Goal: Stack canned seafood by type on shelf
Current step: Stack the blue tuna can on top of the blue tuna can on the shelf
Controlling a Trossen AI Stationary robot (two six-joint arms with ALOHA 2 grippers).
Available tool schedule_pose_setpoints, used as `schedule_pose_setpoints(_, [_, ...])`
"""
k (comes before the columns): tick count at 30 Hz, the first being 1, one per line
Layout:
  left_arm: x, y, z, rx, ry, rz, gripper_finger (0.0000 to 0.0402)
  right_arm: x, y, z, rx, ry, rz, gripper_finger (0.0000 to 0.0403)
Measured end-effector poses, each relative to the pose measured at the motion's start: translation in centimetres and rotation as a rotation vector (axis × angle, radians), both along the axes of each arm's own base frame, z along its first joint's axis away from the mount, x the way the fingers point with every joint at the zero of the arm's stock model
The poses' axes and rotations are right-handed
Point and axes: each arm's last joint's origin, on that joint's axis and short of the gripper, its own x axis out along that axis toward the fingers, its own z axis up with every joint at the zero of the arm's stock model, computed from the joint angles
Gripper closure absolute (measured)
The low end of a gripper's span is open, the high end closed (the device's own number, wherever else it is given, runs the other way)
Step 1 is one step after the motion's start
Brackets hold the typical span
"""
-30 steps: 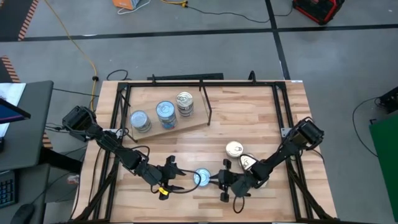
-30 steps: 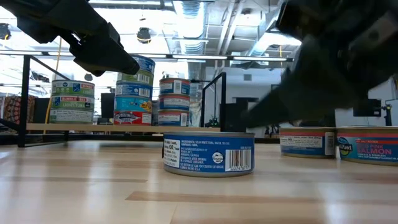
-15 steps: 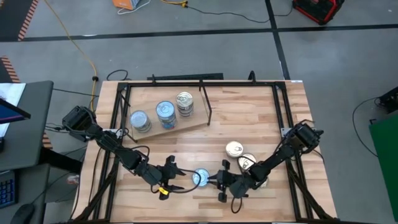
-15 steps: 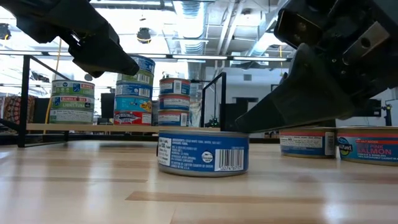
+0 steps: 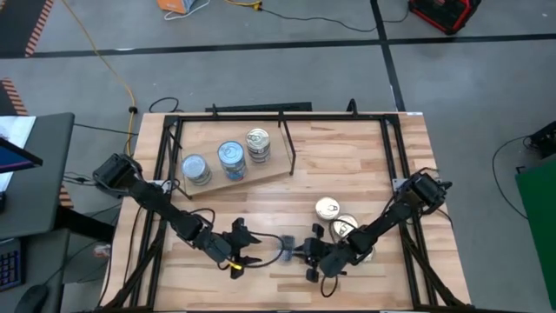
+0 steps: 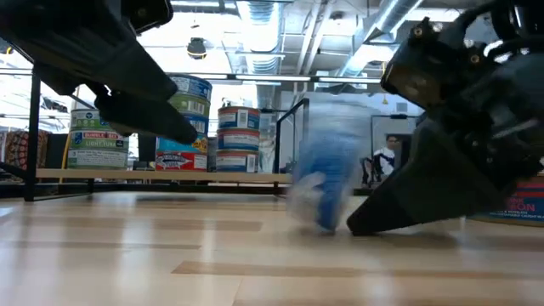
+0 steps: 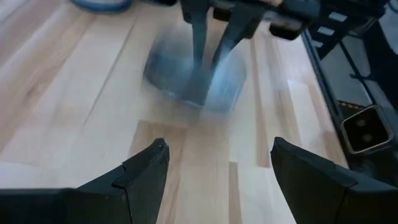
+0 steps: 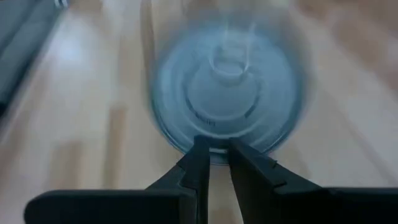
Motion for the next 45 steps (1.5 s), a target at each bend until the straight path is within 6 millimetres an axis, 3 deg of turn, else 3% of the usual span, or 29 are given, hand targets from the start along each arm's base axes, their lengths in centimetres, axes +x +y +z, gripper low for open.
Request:
schedule_pose_setpoints(2, [0.2, -0.1, -0.4, 0.003, -0.002, 0.007, 0.0129, -0.3, -0.2, -0.7, -0.021, 0.033, 0.004, 0.0306])
schedule_pose_setpoints(12, [0.4, -0.1, -0.3, 0.010, -0.033, 0.016, 0.0129, -0.2, -0.1, -0.4, 0.011, 0.032, -0.010, 0.0306])
schedule_pose_setpoints(21, [0.4, 0.0, -0.4, 0.040, -0.016, -0.021, 0.0129, 1.3, 0.2, 0.9, 0.015, 0.000, 0.017, 0.0306])
schedule_pose_setpoints(32, [1.2, 3.2, -1.9, 0.151, 0.154, -0.030, 0.0129, 1.0, -0.2, 2.3, -0.013, 0.160, 0.023, 0.0301])
schedule_pose_setpoints(37, [1.7, 4.0, -2.7, 0.274, 0.178, -0.101, 0.0129, 1.4, -1.2, 2.0, 0.031, 0.226, 0.054, 0.0264])
schedule_pose_setpoints(45, [2.5, 3.6, -4.2, 0.213, 0.181, -0.161, 0.0129, 2.3, -2.2, 2.1, 0.071, 0.230, 0.064, 0.0148])
